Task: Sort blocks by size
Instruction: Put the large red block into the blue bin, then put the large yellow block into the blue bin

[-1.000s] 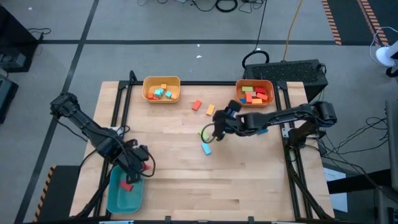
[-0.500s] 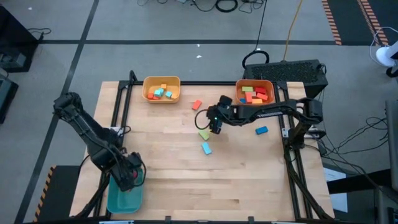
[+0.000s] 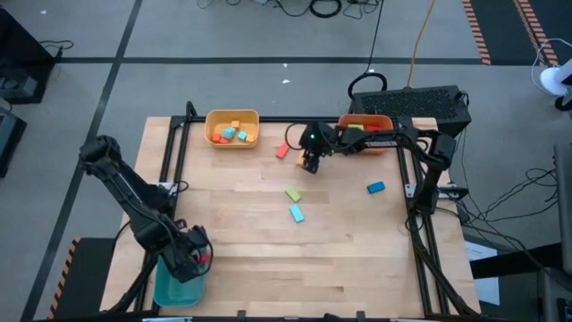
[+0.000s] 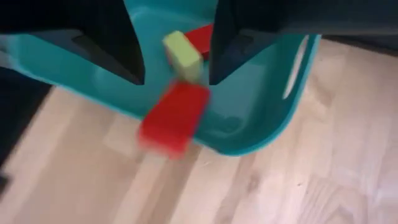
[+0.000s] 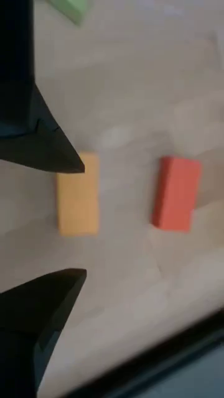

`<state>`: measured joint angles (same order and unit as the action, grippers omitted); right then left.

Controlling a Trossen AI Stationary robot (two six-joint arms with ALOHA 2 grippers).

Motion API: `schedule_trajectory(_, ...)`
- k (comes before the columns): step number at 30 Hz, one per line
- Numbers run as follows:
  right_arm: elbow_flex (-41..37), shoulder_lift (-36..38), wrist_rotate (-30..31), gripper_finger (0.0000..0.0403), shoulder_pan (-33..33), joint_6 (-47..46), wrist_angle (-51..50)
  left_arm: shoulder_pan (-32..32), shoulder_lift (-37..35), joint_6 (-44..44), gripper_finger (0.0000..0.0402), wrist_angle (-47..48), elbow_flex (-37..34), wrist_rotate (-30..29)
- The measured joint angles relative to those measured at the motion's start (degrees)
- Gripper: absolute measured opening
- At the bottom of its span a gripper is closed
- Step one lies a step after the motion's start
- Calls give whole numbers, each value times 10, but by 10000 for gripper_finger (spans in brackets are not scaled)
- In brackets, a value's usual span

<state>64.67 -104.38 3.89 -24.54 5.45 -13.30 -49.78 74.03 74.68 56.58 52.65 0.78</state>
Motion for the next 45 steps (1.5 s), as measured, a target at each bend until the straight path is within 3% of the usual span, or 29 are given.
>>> schedule_trajectory(5, 0, 0, -14, 312, -5, 13, -2, -3, -1, 10, 216, -1, 1, 3)
schedule_trajectory(10, 0, -26, -13, 370, 5, 8, 2, -3, -2, -2, 227, -1, 1, 5)
schedule_trajectory(17, 0, -69, -14, 396, 5, -27, 19, -14, -12, -17, 228, 1, 16, -41)
schedule_trajectory(25, 1, -84, -20, 382, -1, -20, 31, -17, -28, -69, 228, 15, 60, -147)
schedule_trajectory(33, 1, -85, -55, 260, -2, -18, 26, -10, -27, -188, 228, 15, 70, -345)
schedule_trajectory(39, 0, -73, -63, 259, -1, -28, 15, 5, -19, -302, 228, 14, 69, -432)
schedule_trajectory(45, -2, -35, -180, 259, 7, -51, 9, 36, 11, -414, 228, 14, 69, -462)
